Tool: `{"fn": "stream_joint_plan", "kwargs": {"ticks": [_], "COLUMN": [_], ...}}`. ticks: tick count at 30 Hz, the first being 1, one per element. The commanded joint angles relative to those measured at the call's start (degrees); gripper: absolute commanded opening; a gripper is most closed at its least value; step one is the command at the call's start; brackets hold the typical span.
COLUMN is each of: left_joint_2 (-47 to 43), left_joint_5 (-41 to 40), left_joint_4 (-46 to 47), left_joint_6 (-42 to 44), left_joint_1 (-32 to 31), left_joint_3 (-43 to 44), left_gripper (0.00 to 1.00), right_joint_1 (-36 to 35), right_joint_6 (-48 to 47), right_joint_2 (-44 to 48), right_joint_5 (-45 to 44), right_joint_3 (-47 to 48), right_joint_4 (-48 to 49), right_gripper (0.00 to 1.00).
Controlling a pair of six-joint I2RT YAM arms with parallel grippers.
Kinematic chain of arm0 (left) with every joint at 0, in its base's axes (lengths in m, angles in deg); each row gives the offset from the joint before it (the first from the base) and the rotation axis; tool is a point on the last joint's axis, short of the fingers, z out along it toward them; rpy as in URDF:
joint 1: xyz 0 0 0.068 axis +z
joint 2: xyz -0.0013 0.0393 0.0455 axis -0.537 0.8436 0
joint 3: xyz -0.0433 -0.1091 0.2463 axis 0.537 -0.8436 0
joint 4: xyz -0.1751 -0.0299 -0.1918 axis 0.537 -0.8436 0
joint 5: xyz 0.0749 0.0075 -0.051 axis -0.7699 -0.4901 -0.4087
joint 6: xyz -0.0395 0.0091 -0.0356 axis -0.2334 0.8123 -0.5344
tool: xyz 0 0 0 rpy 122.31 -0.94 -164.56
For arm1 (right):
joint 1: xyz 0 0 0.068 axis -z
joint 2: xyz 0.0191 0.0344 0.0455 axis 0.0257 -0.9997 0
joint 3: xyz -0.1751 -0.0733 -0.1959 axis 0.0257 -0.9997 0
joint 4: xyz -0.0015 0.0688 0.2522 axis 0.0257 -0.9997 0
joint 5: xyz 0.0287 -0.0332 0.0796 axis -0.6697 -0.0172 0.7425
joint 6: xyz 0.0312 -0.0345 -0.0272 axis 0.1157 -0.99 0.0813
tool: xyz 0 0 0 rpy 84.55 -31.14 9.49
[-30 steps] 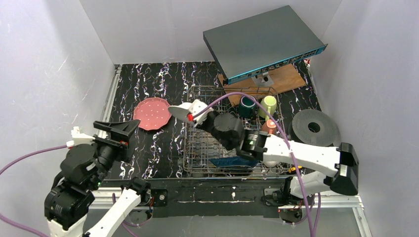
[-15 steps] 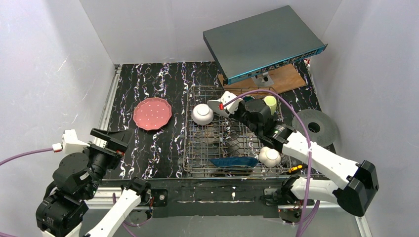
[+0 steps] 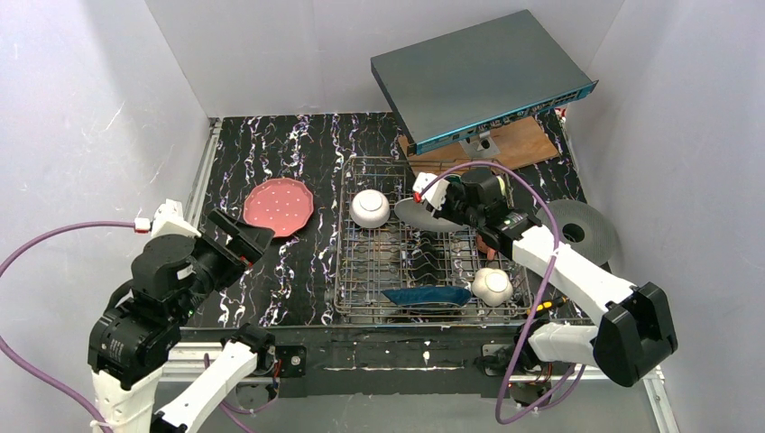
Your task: Load the mixed dishes into the dish rack
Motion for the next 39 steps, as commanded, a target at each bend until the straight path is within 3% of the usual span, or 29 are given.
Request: {"fn": "stream_joint_plan", "kwargs": {"ticks": [1, 15, 27, 39], "left_joint_2": [0.8, 1.7, 4.3, 5.5], "left_joint_5": [0.8, 0.8, 0.9, 1.4], "left_joint_4": [-0.2, 0.2, 1.1, 3.4], "left_joint_6": [3.5, 4.4, 6.4, 7.1], "left_joint_1": [0.2, 0.3, 0.3, 0.2], "left_joint_3": [1.8, 0.4, 1.0, -1.6], "left_gripper": [0.97, 0.99, 0.99, 0.99], "right_joint_1": [1.4, 2.7, 3.5, 4.2], "right_joint_6": [-2.3, -6.9, -7.0, -7.3], "right_joint_2": [-0.9, -6.6, -7.4, -10.4], "right_joint_5": [6.3, 5.8, 10.5, 9.6], "right_joint_3": [4.9, 10.9, 10.5, 11.2], "right_joint_4": [4.1, 1.8, 0.5, -0.9], "right_gripper": [0.01, 0.01, 0.01, 0.01]}}
